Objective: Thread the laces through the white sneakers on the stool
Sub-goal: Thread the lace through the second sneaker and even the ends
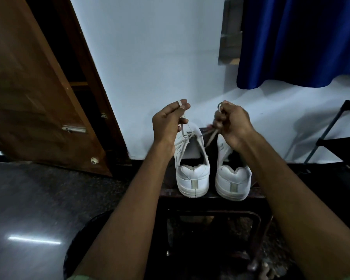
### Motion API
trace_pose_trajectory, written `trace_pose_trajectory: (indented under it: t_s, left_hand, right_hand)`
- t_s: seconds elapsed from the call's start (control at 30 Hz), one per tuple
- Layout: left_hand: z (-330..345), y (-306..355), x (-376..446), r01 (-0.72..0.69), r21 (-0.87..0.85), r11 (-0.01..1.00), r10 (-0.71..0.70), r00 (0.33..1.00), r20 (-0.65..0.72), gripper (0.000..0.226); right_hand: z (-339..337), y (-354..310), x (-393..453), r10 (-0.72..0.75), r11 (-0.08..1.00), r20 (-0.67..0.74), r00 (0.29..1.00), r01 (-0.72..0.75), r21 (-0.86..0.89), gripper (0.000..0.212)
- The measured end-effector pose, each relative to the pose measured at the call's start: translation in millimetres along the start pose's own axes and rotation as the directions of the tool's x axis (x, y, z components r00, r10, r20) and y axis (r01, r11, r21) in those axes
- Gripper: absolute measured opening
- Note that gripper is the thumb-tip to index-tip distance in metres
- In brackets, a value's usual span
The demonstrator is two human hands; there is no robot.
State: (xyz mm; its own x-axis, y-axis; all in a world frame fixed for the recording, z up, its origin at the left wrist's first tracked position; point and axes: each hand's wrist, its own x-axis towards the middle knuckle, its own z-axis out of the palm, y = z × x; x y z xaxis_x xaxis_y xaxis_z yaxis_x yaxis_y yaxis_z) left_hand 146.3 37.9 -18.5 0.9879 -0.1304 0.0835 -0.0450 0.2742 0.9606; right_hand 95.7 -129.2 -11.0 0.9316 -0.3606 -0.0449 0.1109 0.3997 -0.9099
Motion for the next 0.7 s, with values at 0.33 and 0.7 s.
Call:
trace_pose_trajectory:
  t_s: [0.33,0.7]
  left_hand:
    - [-13,-14,9,-0.293,0.663,0.689,0.329,0.941,0.074,0.024]
    - [-19,-33,18,-0.012,0.724,0.690,-0.133,0.981,0.143,0.020]
  right_hand:
    - [0,15,2,-0.126,0.085,0.257,0.958,0.268,-0.959,0.009]
    - [-7,2,7,-0.212,0.678,0.194,0.958,0.287,-0.677,0.022]
